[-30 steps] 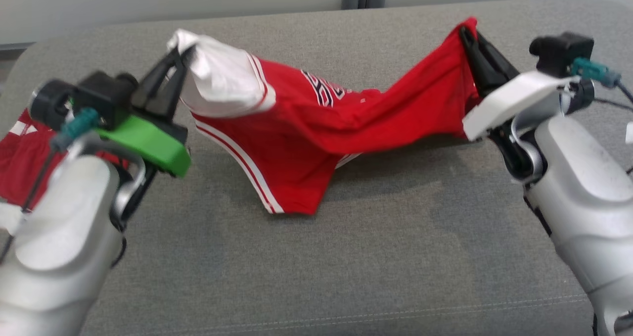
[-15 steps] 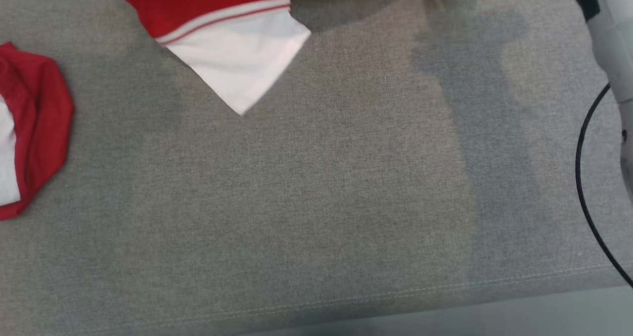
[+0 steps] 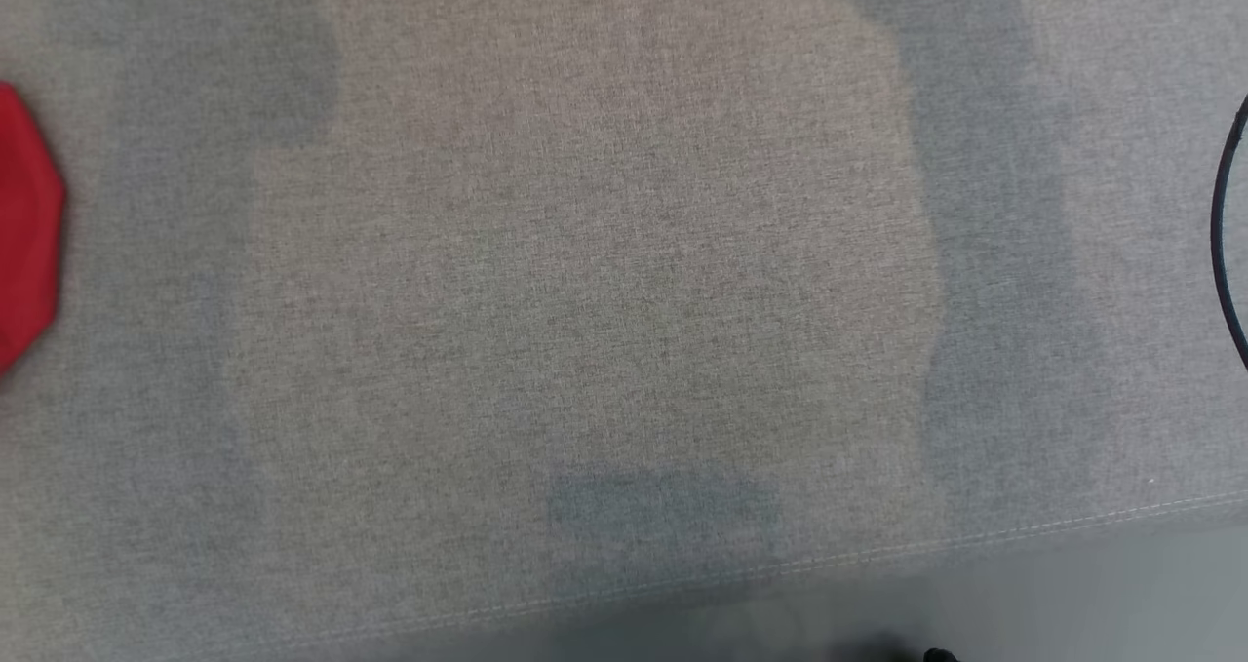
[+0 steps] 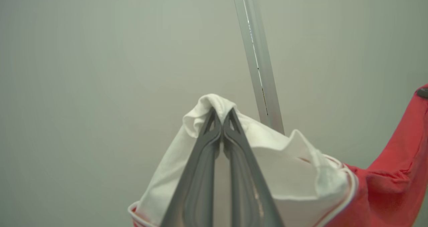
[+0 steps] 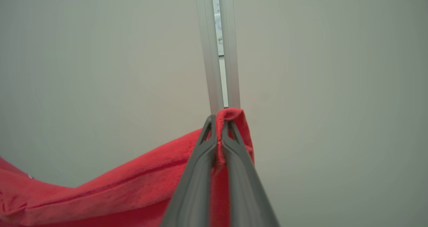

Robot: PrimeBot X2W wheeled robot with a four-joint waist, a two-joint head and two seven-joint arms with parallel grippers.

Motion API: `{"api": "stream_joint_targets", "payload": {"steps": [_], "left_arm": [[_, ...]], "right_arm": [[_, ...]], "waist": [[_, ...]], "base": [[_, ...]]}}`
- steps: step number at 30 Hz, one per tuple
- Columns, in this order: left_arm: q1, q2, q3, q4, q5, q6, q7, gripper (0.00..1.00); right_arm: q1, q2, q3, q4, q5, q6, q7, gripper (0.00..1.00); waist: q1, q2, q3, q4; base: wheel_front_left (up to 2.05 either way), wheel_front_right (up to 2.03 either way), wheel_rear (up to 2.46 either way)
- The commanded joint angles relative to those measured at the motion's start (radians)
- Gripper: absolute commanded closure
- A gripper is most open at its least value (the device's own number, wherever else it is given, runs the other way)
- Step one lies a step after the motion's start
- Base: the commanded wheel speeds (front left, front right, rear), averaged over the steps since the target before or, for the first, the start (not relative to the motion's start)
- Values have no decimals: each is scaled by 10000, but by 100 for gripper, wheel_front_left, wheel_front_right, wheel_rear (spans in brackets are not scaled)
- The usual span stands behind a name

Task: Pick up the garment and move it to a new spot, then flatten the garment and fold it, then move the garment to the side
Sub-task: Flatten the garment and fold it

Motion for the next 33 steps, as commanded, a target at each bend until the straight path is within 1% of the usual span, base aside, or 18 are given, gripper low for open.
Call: {"api": "stream_joint_targets", "payload": {"steps": [1, 4, 6, 10, 12, 13, 15, 18, 24, 27, 29, 33], "left_arm": [[-7, -104, 66, 183, -150, 7, -170, 100], [295, -119, -19, 257, -117, -18, -412, 100], [621, -152, 4, 277, -277, -43, -572, 100], [1388, -57, 163, 24, -486, -47, -795, 100], [2124, 58, 258, -162, -603, -35, -876, 100], [2124, 58, 258, -162, -603, -35, -876, 100], [2956, 131, 395, -503, -709, 63, -915, 100], [4351, 345, 974, -1405, -935, 328, -960, 100], [8096, 539, 2421, -3976, -918, 983, -947, 100], [9937, 464, 2789, -5079, -743, 1226, -947, 100], [10910, 294, 3198, -5764, -714, 1456, -949, 100], [12799, -25, 3570, -6728, -511, 1570, -948, 100]], "right_arm": [[112, -53, 88, 27, -38, 0, -114, 100], [519, -41, 212, -175, 190, 0, -152, 100], [867, -11, 285, -428, 489, -1, -191, 100], [1902, 26, 889, -1282, 995, 0, -208, 100], [2624, -80, 1190, -1750, 1395, -1, -203, 100], [2624, -80, 1190, -1750, 1395, -1, -203, 100], [3376, -229, 1480, -2251, 1815, -1, -212, 100], [4641, -444, 1907, -3080, 2373, -1, -217, 100], [7341, -961, 2262, -4695, 3169, 0, -219, 100], [8541, -1159, 2314, -5343, 3223, 0, -222, 100], [9356, -1244, 2322, -5710, 3134, 0, -220, 100], [10727, -1365, 2076, -6457, 2990, 0, -223, 100]], "waist": [[-1, 0, 404, 34], [-1, 0, 674, -9], [-1, 0, 727, -64], [-1, 0, 621, -172], [-1, 0, 448, -221], [-1, 0, 448, -221], [-1, 0, 193, -230], [-1, 0, -230, -298], [-1, 0, -1019, -363], [-1, 0, -1326, -316], [-1, 0, -1523, -257], [-1, 0, -1922, -120]], "base": [[0, 0, 0], [0, 0, 0], [0, 0, 0], [0, 0, 0], [0, 0, 0], [0, 0, 0], [0, 0, 0], [0, 0, 0], [0, 0, 0], [0, 0, 0], [0, 0, 0], [0, 0, 0]]}}
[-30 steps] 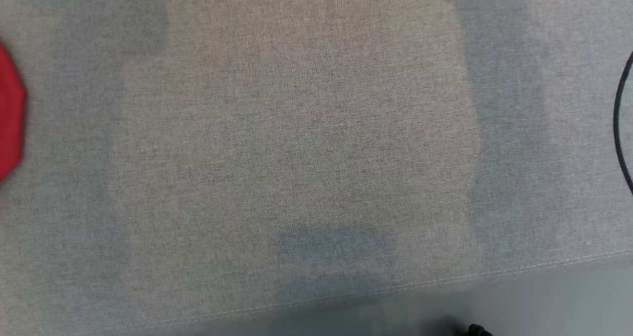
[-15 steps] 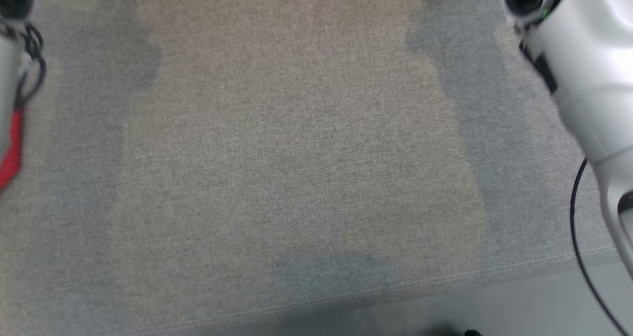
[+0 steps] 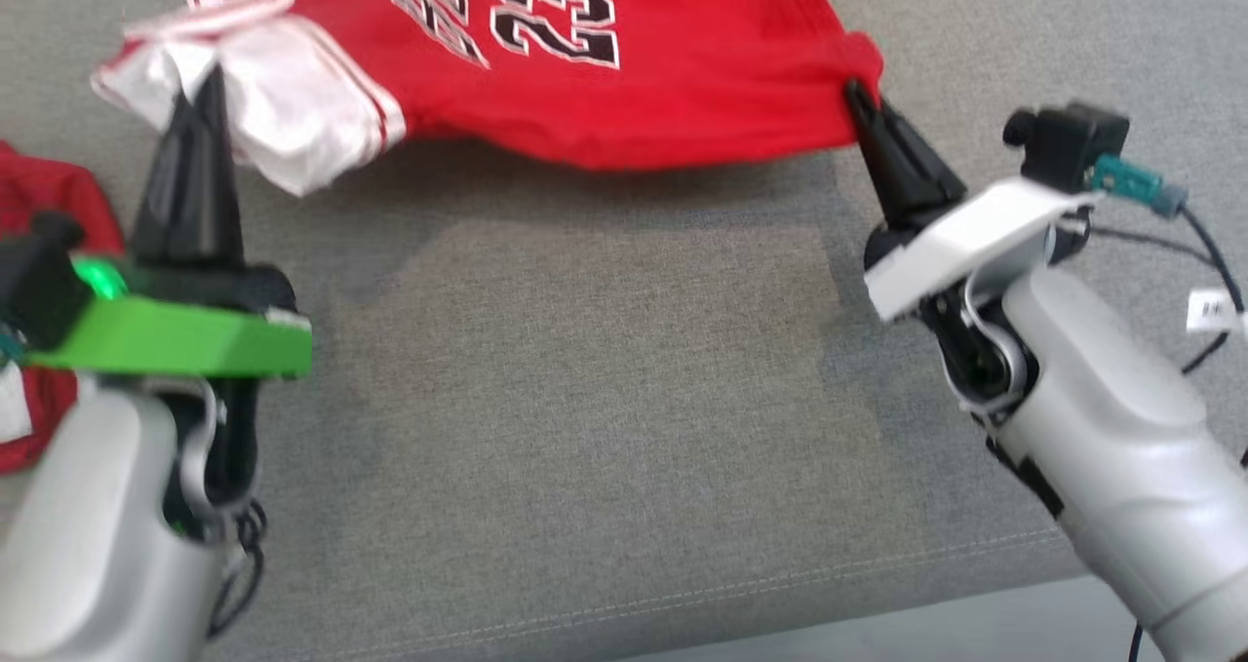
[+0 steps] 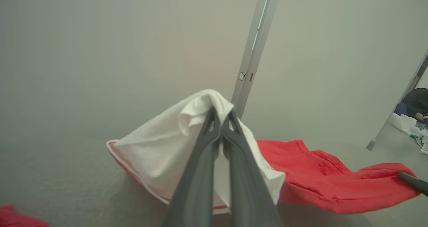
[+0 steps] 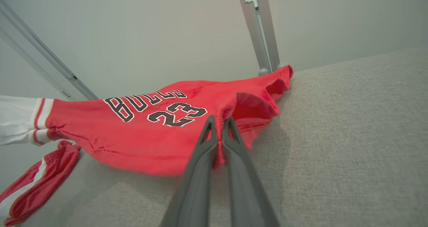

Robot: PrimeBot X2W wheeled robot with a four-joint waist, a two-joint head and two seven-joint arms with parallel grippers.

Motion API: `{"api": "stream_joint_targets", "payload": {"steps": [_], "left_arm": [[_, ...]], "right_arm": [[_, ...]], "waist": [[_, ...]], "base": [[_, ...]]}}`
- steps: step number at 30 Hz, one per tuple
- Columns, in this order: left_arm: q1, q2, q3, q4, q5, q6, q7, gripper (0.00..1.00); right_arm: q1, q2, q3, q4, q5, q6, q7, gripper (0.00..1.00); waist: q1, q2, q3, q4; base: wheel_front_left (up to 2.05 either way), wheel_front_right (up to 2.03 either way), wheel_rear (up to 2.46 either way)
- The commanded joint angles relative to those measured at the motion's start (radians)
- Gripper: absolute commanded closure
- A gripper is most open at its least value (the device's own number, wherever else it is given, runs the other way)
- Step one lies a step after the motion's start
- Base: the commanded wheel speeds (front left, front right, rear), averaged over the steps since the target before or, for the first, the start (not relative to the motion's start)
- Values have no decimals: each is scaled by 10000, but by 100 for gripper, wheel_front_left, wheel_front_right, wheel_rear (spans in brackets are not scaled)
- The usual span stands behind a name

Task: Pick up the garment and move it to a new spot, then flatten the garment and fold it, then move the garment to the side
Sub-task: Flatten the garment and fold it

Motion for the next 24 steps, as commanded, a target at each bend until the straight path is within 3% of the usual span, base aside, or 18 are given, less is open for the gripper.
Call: {"api": "stream_joint_targets", "payload": {"steps": [1, 7, 15, 24], "left_arm": [[543, -133, 150, -252, 82, 38, -32, 100], [2848, -1087, 762, -888, 87, -123, -31, 100], [4896, -2429, 1230, -487, 480, -516, -33, 100], [6680, -3285, 1899, 106, 490, -907, -33, 100]], "right_arm": [[471, -109, -62, -187, -94, 0, -43, 100], [2187, -491, -781, -923, -452, 0, -45, 100], [4035, -795, -1470, -1355, -730, 0, -45, 100], [5864, -804, -2006, -1292, -766, -1, 163, 100]], "waist": [[1, 0, -434, 175], [1, 0, -1003, 407], [1, 0, -1712, 559], [1, 0, -2663, 511]], "base": [[0, 0, 0], [0, 0, 0], [0, 0, 0], [0, 0, 0]]}}
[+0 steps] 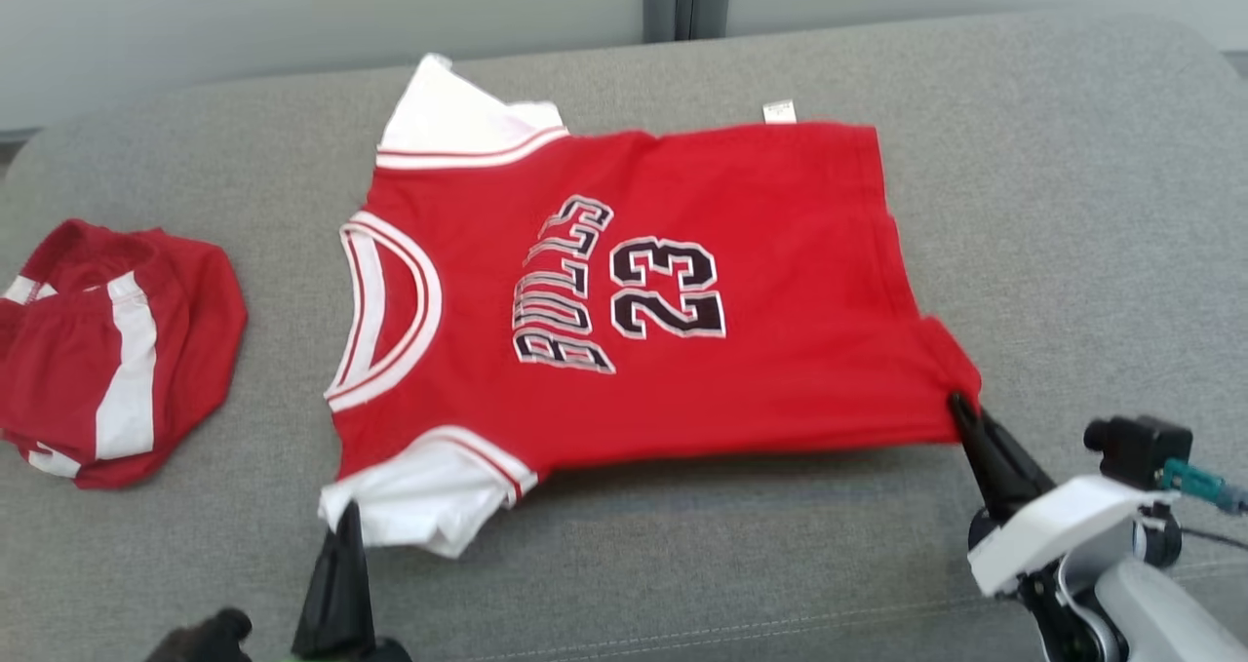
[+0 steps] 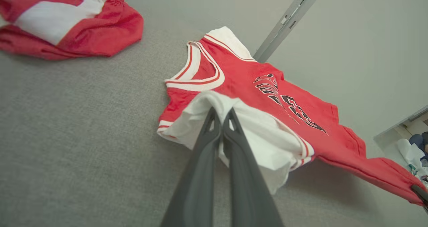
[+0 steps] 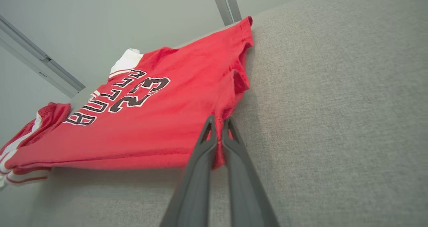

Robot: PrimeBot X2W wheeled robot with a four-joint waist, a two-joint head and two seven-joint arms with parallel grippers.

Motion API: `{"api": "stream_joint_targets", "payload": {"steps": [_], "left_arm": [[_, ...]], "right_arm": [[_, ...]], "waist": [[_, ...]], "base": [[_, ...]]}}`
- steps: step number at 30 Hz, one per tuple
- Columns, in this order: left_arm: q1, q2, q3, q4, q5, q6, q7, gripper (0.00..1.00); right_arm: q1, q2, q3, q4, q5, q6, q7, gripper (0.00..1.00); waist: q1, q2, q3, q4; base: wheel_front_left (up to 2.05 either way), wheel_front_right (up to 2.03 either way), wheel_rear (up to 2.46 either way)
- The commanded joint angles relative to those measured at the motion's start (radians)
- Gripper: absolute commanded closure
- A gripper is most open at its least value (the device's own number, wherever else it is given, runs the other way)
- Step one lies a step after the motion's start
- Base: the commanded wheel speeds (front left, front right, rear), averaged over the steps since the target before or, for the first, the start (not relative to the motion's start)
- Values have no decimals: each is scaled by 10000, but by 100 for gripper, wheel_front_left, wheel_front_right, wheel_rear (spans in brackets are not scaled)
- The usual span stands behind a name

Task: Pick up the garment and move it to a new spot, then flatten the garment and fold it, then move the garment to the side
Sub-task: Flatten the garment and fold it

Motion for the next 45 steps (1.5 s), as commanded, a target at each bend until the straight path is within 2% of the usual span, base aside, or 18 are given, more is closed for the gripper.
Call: {"api": "stream_joint_targets", "payload": {"steps": [1, 9, 13, 21, 28, 33, 39, 45], "left_arm": [[186, -33, 73, 17, -35, -33, -37, 100], [1111, -174, -189, 596, -96, -155, -35, 100], [960, -181, -296, 870, 3, -237, -37, 100], [82, -181, -292, 637, 708, -441, -36, 100], [-912, 51, -343, 670, 1221, -561, -36, 100], [-1965, 189, -330, 1258, 1341, -607, -36, 100], [-3608, 166, -309, 2722, 1364, -695, -34, 100], [-4422, 164, -462, 3774, 1544, -755, -28, 100]], "right_arm": [[229, -22, -59, 24, 24, -7, 34, 100], [1621, 208, -631, -156, -178, -7, 496, 100], [1899, 327, -1008, -339, -522, -7, 646, 100], [1656, 710, -1580, -939, -1060, -5, 958, 100], [996, 951, -1604, -1246, -1357, -5, 1374, 100], [191, 1199, -1683, -776, -1474, -5, 1646, 100], [-1112, 1612, -1565, 628, -1474, -5, 1915, 100], [-1958, 1819, -1312, 1686, -1487, -5, 1860, 100]], "waist": [[1, 0, -334, 3], [1, 0, -617, 197], [1, 0, -550, 264], [1, 0, -447, 215], [1, 0, -424, -31], [1, 0, -280, -94], [1, 0, 10, -73], [1, 0, 279, -66]], "base": [[0, 0, 0], [0, 0, 0], [0, 0, 0], [0, 0, 0], [0, 0, 0], [0, 0, 0], [0, 0, 0], [0, 0, 0]]}}
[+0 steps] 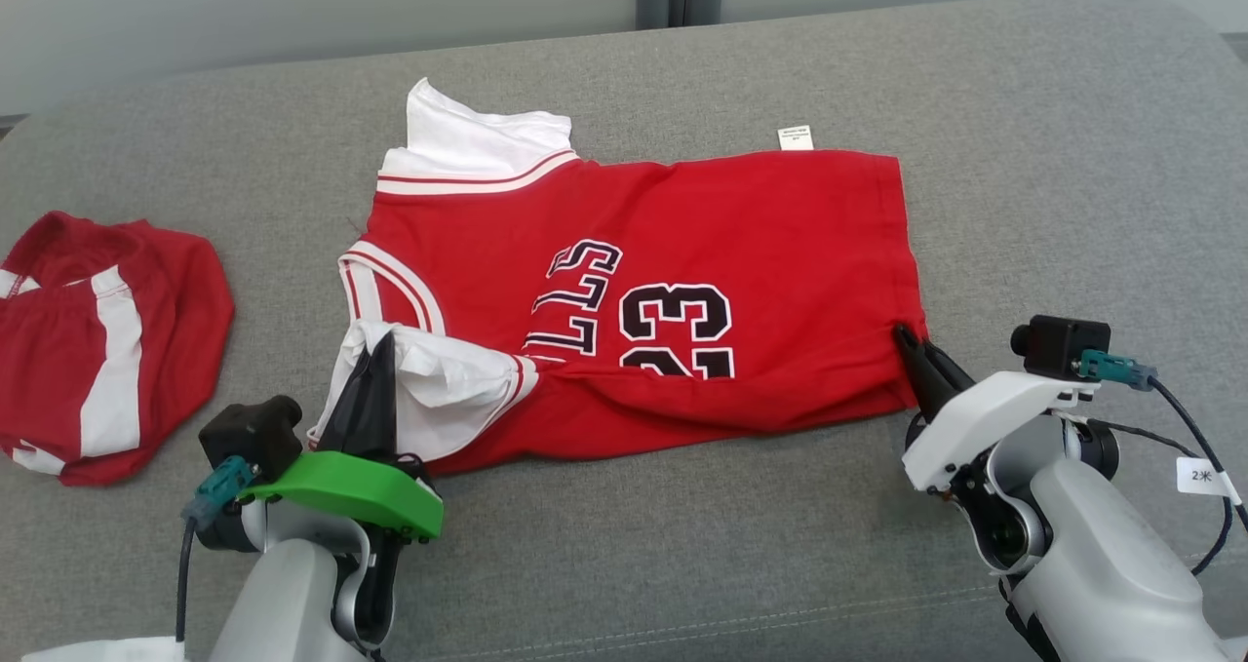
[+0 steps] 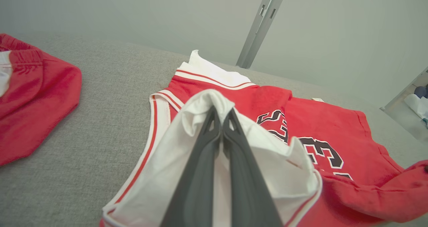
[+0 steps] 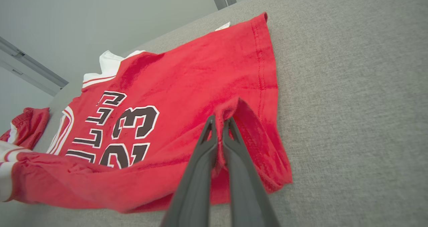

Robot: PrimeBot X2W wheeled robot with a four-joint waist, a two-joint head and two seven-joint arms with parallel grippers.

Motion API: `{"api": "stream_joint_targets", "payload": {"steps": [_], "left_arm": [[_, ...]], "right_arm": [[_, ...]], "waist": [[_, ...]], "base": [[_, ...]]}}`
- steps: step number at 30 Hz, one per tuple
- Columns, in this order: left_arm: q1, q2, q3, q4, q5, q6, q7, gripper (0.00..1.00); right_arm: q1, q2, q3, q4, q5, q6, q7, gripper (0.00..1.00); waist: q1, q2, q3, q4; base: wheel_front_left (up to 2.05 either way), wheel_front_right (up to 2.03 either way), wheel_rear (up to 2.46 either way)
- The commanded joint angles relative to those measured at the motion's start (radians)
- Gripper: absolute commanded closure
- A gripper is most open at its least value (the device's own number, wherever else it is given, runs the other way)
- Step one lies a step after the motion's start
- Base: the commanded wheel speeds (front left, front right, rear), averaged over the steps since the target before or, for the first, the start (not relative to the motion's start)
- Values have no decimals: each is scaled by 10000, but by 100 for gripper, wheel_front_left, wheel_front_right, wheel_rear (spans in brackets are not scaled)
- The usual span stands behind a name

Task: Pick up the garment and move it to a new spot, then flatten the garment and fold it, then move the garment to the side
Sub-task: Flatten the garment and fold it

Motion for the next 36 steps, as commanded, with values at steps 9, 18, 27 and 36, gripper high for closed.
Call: {"api": "stream_joint_targets", "payload": {"steps": [9, 18, 27, 36], "left_arm": [[-1151, 31, 37, 1409, 276, -86, -13, 100], [-1414, -47, 9, 1751, 478, -97, -13, 0], [-694, -151, 360, 1093, 967, -99, -15, 0], [642, -245, 1018, -143, 1524, -99, -13, 0]], "right_arm": [[-1230, 203, 512, 1541, 160, -3, -604, 100], [-1775, 229, 1132, 2433, 391, -3, -1339, 0], [-1436, -214, 1467, 2255, 437, -3, -2030, 0], [-356, -772, 1277, 1392, -598, -3, -2117, 0]], "waist": [[0, 0, 406, -14], [0, 0, 455, -56], [0, 0, 133, -22], [0, 0, -11, 54]], "base": [[0, 0, 0], [0, 0, 0], [0, 0, 0], [0, 0, 0]]}}
